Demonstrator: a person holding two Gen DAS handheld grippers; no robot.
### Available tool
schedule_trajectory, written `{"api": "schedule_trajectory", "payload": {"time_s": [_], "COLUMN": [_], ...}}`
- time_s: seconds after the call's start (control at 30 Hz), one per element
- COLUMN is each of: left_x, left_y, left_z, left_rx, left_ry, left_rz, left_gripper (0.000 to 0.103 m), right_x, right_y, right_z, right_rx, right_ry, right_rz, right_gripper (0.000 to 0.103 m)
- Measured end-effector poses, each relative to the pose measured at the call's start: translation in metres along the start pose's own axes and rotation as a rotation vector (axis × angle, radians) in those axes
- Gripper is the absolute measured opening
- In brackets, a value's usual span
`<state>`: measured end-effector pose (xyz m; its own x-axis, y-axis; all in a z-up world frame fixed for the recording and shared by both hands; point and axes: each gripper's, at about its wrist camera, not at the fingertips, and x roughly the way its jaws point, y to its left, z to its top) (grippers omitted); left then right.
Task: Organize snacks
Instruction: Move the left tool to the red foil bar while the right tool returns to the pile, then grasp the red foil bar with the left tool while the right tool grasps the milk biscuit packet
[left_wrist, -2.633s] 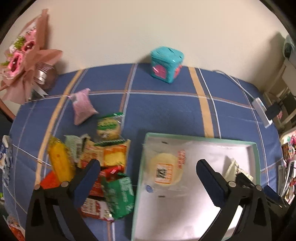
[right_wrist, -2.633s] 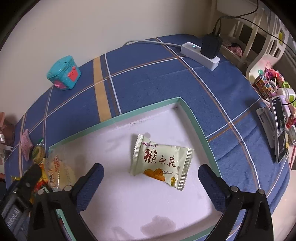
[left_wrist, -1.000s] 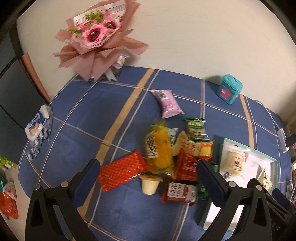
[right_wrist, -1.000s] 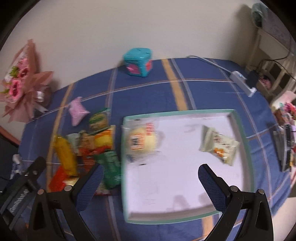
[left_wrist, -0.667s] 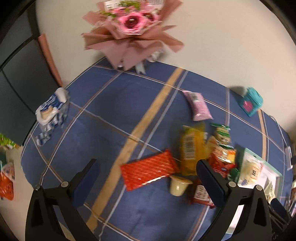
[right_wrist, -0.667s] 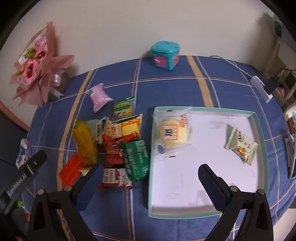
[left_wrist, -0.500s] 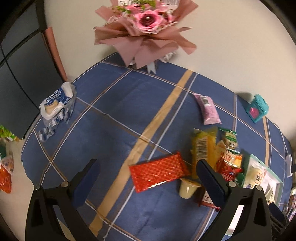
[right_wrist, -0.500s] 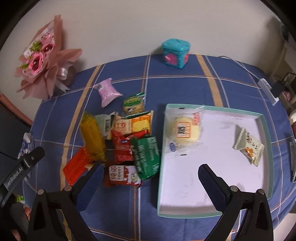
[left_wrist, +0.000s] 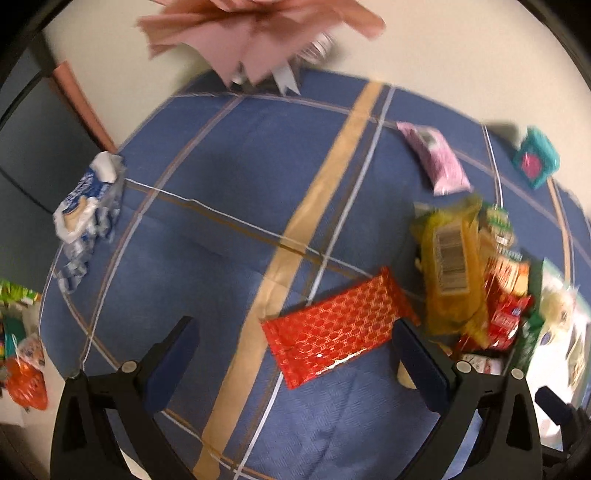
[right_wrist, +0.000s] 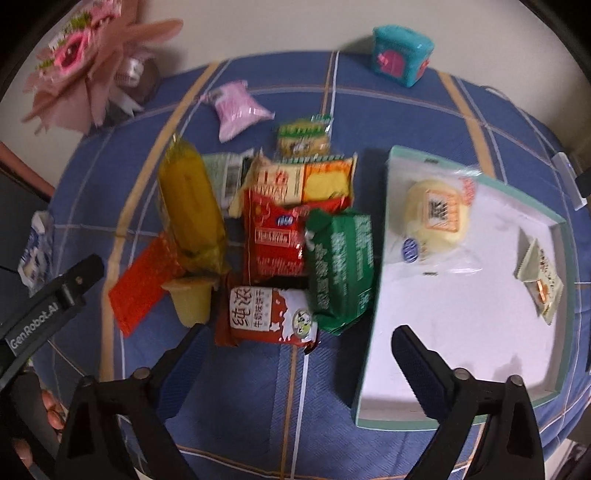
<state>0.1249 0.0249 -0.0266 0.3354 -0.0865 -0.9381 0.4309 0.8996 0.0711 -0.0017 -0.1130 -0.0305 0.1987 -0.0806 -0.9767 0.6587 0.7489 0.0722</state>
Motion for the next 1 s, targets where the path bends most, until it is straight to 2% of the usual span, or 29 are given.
{"api": "schedule_trajectory", "payload": {"time_s": [0.3,0.63,0.8,1.0], "left_x": [0.041,0.059,0.063,0.068], "left_y": [-0.023,-0.031,-0.036,-0.019], "left_z": [-0.001,0.006,0.006,0.016], "left_rx": [0.120,0.145,0.177,0.068], "left_ry": [0.105,0.116,0.113,0.114], "left_rz": [-0.017,-0.005,0.027,0.040], "left_gripper": [0.103,0.103,0.103,0.103], "right_x": [0.020,0.027,0.029,0.028], "right_y": [-0.002,-0.002,0.000,0.004], "right_z": [0.000,0.008,0.013,0.012], "right_rx": [0.001,-0.006,-0.003,-0.016], "right_ry": [0.046,0.053,0.053,0.051], "right_rz": [-0.015,-0.033,-0.016,-0.016], "right_gripper": [0.096,0.096,0.096,0.096]}}
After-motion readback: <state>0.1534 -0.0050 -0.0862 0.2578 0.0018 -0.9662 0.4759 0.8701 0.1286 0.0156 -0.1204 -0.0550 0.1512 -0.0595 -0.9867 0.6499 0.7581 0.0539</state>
